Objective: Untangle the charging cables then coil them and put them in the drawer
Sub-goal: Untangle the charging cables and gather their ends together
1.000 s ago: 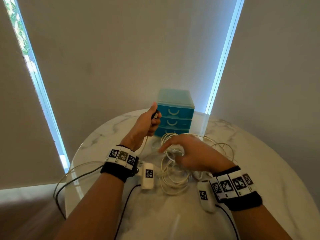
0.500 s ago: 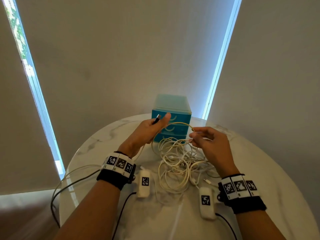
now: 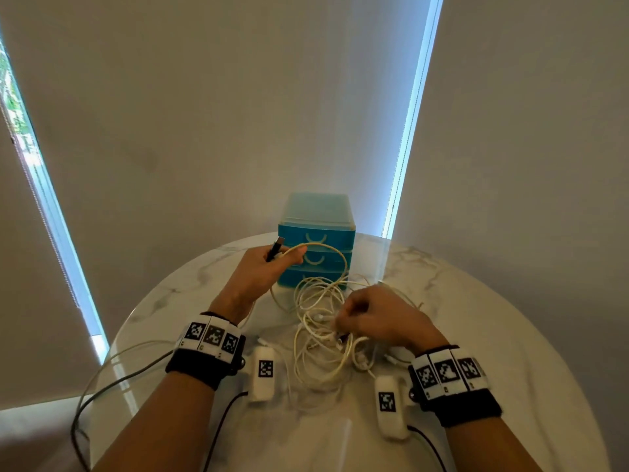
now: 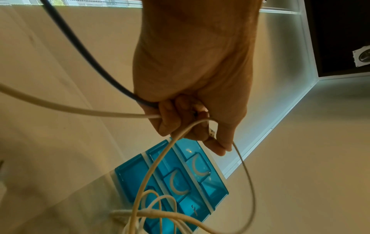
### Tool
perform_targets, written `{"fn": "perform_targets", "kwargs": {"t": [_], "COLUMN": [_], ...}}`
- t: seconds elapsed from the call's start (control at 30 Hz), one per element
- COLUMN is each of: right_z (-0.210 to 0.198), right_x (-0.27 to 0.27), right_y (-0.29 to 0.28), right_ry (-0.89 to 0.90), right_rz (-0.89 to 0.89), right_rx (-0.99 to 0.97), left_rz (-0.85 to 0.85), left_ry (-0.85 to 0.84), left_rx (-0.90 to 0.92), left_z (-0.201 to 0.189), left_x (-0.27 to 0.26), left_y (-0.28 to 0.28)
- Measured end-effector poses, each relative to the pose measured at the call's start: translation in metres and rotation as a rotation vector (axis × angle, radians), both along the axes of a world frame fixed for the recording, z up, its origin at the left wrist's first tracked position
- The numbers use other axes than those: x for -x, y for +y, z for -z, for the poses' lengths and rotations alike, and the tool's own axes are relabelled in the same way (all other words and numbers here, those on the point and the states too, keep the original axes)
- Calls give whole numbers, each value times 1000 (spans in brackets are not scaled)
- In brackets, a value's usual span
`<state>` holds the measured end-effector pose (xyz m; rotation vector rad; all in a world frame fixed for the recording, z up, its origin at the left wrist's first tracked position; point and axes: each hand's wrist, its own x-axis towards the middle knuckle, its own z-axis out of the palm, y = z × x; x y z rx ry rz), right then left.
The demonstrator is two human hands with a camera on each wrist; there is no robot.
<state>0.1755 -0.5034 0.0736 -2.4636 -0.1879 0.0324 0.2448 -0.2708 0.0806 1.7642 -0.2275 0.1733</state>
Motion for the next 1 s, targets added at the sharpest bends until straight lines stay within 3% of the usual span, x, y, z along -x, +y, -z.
{"fn": "perform_targets", "kwargs": {"t": [0.2,0.27,0.33,0.43,0.53,0.63,0.77,0.9,1.0], "right_z": [-2,-7,-13,-21,-23,-18,-15,-8,-9], "right_x": [-7,-5,-2,2,4,5,8,11,14], "right_y": [-19,-20,-17,-7,5,18,38,50,48], "right_ry": [-489,-533,-562,-572,-453,-363,-336,-238,-100], "right_rz": [489,558,545,403,267,159,40,28,-21], "right_rx": [-636,-905,-1055,-1085,-1185,-1240,-1088,-951,-835], "left_rz": [30,69,152,420,531,424,410,296,140], "left_ry": [90,79,54,70,123,202,292,162,55], "left_rx": [122,177,294,526,567,556,456,364,442], "left_z": [1,0,0,-3,-8,-14,-20,-19,-19], "left_x": [-11,-13,-16,-12,-5,-3,6,12,8], "left_y": [9,13,15,12,8,0,-14,-26,-20]}}
